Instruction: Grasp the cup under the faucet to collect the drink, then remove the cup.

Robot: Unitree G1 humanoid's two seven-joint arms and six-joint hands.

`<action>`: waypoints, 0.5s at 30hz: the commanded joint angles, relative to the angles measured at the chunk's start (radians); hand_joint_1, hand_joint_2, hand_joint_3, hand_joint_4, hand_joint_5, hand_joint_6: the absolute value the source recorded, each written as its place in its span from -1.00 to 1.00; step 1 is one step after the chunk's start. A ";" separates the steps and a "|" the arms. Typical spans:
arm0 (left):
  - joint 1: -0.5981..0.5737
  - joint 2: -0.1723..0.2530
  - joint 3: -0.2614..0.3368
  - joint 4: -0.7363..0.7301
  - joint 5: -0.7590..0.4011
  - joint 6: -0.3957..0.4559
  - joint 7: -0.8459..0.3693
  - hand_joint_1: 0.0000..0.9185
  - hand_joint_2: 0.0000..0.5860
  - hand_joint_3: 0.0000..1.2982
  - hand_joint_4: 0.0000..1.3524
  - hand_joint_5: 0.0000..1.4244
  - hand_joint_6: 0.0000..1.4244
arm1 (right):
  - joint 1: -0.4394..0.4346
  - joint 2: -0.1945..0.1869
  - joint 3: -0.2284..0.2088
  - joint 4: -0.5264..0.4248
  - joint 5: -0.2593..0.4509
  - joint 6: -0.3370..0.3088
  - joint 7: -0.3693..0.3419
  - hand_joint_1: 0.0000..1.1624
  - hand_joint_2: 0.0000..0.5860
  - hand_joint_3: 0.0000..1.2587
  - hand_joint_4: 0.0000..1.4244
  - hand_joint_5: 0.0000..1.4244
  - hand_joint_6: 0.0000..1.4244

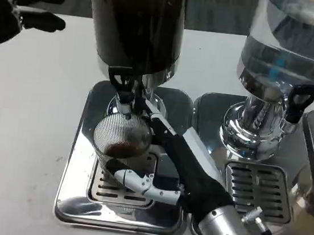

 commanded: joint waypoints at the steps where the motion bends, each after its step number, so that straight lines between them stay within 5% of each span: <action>1: 0.020 -0.004 0.028 0.019 0.014 -0.028 0.044 -1.00 -0.81 -0.48 -0.58 -0.42 -0.44 | -0.010 0.010 0.002 0.005 0.009 -0.019 0.000 0.19 -0.27 -0.91 -0.97 -0.88 -0.72; 15: 0.072 0.027 0.059 0.106 0.153 -0.166 0.156 -1.00 -0.82 -0.42 -0.52 -0.36 -0.37 | -0.024 0.016 -0.001 0.040 0.009 -0.028 -0.003 0.11 -0.23 -0.91 -0.97 -0.87 -0.72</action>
